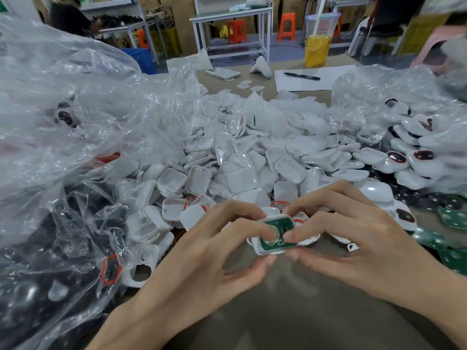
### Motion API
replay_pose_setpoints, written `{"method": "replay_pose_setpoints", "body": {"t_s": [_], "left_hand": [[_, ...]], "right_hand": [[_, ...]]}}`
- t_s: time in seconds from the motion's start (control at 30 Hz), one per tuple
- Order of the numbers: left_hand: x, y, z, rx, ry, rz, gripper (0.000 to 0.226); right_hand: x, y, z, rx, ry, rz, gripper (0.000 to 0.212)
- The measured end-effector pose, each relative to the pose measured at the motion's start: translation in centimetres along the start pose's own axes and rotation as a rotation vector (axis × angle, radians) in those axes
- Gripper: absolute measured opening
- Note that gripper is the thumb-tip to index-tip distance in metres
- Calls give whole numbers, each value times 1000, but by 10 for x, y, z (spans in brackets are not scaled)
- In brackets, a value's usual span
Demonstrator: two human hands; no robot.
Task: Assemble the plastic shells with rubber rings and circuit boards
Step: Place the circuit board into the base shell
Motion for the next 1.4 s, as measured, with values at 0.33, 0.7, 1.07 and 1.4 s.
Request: {"method": "replay_pose_setpoints", "body": {"t_s": [0.33,0.7,1.07,1.4], "left_hand": [[1,0,-2,-44,29,-27,20],[5,2,-6,-47,45,-60,19],[3,2,-8,-107,88,-41,19],[4,3,-8,-112,104,-72,17]], "right_hand": [[-3,1,1,27,-21,47,17],[-1,1,3,52,-40,20,15],[-3,1,3,26,-8,43,16],[-2,-2,-3,-145,149,45,34]]}}
Point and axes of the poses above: each hand's wrist, its own y-axis towards the middle knuckle, its own x-axis out of the back of the hand, z = x × y, the point moved 6 cm from there along y, towards the middle knuckle, and after that the axes turned 4 degrees about x, right-handed, at the moved point
